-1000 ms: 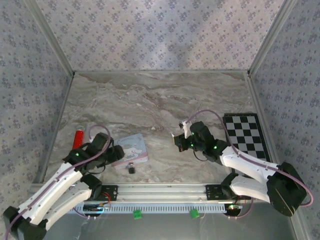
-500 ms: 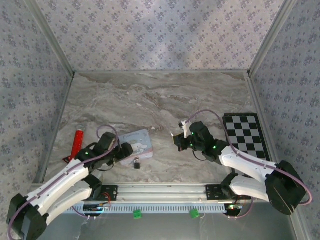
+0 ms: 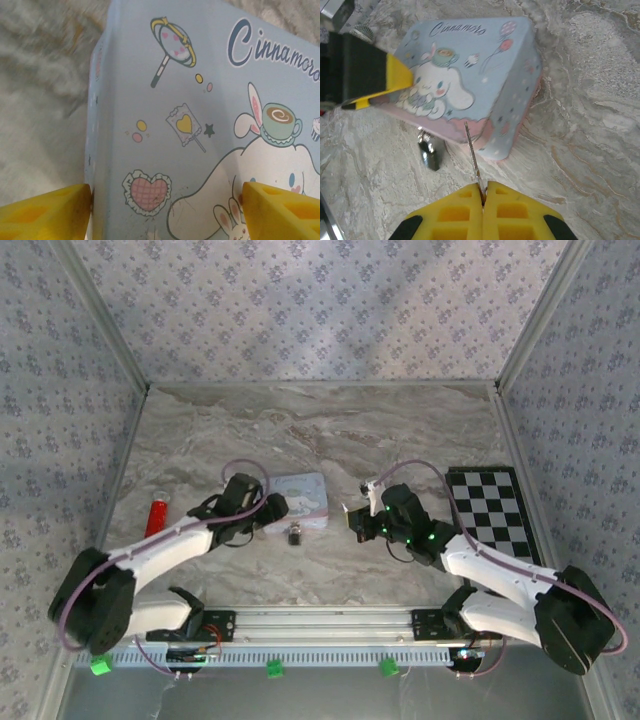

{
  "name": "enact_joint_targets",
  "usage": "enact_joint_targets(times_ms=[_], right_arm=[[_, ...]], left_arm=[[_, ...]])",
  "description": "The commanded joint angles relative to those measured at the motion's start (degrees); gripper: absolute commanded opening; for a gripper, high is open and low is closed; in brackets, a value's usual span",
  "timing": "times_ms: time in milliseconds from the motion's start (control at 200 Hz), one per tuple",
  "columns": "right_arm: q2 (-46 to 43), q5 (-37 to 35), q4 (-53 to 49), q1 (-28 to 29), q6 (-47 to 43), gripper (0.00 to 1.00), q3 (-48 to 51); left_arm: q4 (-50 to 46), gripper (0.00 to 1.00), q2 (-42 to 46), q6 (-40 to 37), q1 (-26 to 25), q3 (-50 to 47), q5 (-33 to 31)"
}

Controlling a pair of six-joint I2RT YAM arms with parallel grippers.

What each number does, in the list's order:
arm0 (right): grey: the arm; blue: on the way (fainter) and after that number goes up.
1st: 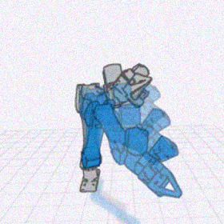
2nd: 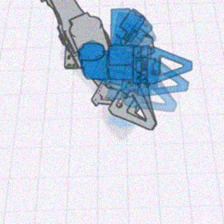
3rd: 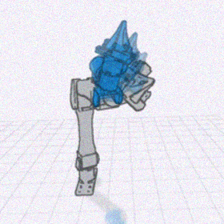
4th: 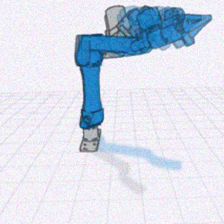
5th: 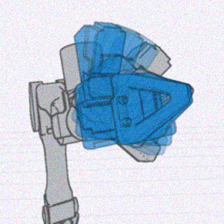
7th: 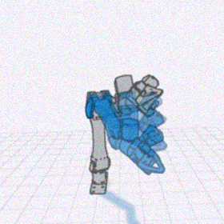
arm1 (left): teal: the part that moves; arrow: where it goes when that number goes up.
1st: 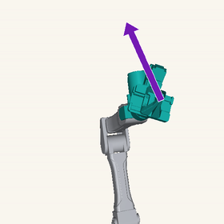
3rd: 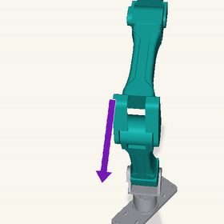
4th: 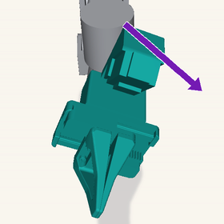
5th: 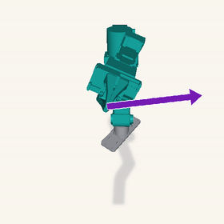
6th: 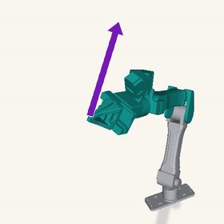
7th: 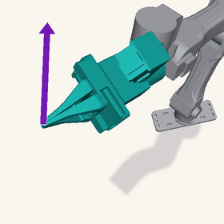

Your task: Unlock a padlock with a key

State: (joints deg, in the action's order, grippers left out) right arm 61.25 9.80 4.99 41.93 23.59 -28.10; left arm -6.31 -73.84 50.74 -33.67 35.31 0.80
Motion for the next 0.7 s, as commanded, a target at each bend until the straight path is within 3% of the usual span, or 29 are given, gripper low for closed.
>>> enact_joint_targets(times_ms=[0, 340, 575, 695], right_arm=[[-1.21, -0.90, -2.21, 0.34, 1.17, 0.00, 0.06], [-1.67, -2.27, -2.97, 0.44, 3.74, 0.00, -0.20], [-1.45, -2.42, -3.33, 0.83, 4.00, 0.00, -0.03], [-1.31, -2.16, -3.74, 0.94, 4.26, 0.00, -0.20]], left_arm=[[0.63, 0.76, -6.43, -4.14, 0.75, 1.93, -1.58], [8.40, 0.76, -19.75, -4.59, 1.71, 11.86, 4.60], [5.00, 0.79, -14.05, -9.06, 3.65, 11.88, 3.85], [10.09, 0.80, -7.58, -10.12, 5.32, 6.31, 7.18]])
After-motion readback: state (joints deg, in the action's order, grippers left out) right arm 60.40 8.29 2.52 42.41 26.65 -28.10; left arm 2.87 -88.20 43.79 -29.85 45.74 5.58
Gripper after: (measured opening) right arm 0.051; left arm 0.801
